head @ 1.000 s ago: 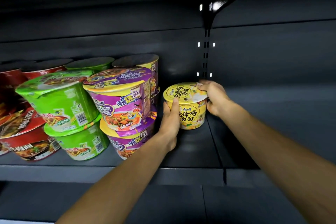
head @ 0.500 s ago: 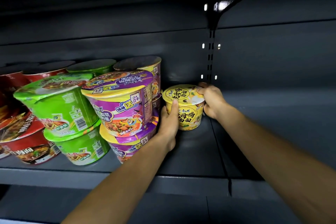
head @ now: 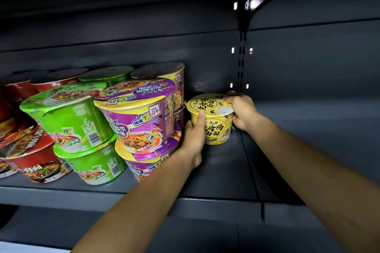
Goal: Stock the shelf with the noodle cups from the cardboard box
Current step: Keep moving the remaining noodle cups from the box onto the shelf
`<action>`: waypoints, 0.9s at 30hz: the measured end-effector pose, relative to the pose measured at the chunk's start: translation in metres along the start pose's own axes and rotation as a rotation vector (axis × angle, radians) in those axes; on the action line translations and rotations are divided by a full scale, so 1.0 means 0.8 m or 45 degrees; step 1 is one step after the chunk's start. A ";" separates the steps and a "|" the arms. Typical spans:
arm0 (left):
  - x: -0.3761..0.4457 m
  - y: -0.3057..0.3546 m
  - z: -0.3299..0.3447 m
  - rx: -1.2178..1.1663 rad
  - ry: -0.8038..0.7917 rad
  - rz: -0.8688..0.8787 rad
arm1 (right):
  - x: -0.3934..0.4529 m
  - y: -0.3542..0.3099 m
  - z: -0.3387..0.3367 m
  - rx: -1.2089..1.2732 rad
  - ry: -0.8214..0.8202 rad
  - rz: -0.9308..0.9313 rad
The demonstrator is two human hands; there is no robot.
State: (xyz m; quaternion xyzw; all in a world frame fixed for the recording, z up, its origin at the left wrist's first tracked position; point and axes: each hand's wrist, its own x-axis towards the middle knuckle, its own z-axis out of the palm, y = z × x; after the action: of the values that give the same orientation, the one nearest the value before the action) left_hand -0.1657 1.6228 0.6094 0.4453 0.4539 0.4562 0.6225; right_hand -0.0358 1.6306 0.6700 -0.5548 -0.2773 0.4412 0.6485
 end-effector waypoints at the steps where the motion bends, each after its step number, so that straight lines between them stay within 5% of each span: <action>1: 0.000 0.000 0.000 0.006 0.004 -0.007 | -0.001 0.000 0.000 -0.012 0.003 0.003; 15: -0.068 0.009 0.014 0.299 0.126 -0.114 | -0.040 0.001 -0.014 -0.093 0.266 0.054; 20: -0.130 0.024 -0.004 0.445 -0.118 -0.164 | -0.081 0.023 -0.017 -0.254 0.456 0.044; 27: -0.207 0.061 -0.068 0.529 -0.292 -0.179 | -0.186 0.031 0.002 -0.157 0.248 0.105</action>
State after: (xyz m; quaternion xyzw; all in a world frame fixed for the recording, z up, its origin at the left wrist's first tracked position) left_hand -0.2551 1.4783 0.6726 0.5798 0.4943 0.2552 0.5953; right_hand -0.1116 1.4999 0.6655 -0.6448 -0.2166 0.3935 0.6184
